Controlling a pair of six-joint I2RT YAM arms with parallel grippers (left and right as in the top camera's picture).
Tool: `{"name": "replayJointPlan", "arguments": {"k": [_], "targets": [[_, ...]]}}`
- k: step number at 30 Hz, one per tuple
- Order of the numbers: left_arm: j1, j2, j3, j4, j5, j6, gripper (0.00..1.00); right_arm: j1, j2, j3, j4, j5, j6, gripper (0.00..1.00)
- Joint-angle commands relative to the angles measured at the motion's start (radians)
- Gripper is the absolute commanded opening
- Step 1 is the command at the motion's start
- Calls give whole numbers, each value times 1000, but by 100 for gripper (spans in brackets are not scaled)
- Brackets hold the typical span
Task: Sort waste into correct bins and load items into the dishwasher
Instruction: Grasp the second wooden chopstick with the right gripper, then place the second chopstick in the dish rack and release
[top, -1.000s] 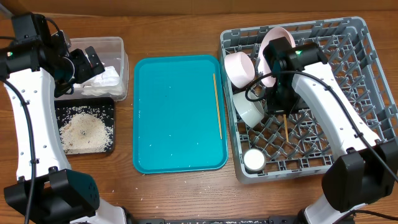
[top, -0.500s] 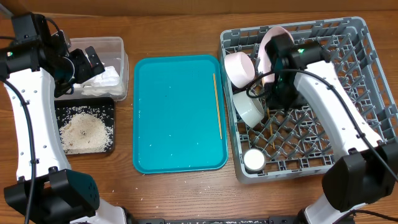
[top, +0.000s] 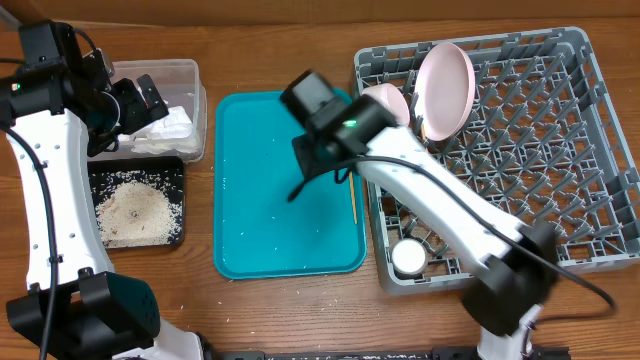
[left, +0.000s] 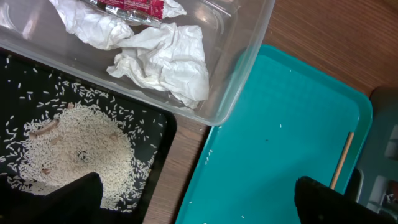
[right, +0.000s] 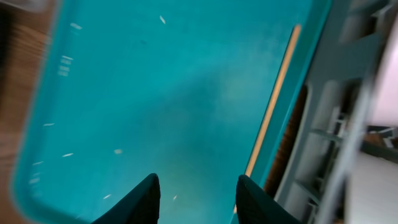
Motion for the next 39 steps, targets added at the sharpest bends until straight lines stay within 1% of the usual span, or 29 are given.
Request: {"name": "replayJointPlan", "arguments": {"k": [1, 5, 9, 14, 15, 21, 25, 31, 33, 34, 36, 37, 39], "targets": [[0, -14, 20, 0, -7, 13, 100, -19, 104, 11, 5, 80, 39, 41], [0, -14, 20, 0, -7, 12, 100, -36, 172, 11, 10, 80, 38, 41], [0, -14, 20, 0, -7, 12, 100, -55, 224, 9, 21, 82, 34, 47], [0, -14, 20, 0, -7, 13, 100, -83, 267, 5, 21, 77, 26, 48], [0, -14, 20, 0, -7, 12, 100, -92, 288, 5, 21, 58, 0, 48], [0, -14, 20, 0, -7, 12, 100, -106, 307, 5, 24, 43, -20, 51], [0, -14, 20, 0, -7, 12, 100, -109, 321, 5, 19, -18, -68, 52], [0, -14, 20, 0, -7, 12, 100, -109, 343, 5, -43, -116, -130, 50], [0, -14, 20, 0, -7, 13, 100, -109, 343, 5, -55, -140, -134, 45], [0, -14, 20, 0, -7, 13, 100, -109, 343, 5, -56, -144, -134, 41], [0, -14, 20, 0, -7, 12, 100, -109, 343, 5, -60, -150, -133, 26], [0, -14, 20, 0, -7, 12, 100, -109, 343, 5, -60, -150, -133, 15], [0, -14, 20, 0, -7, 13, 100, -109, 343, 5, -60, -150, -133, 6]]}}
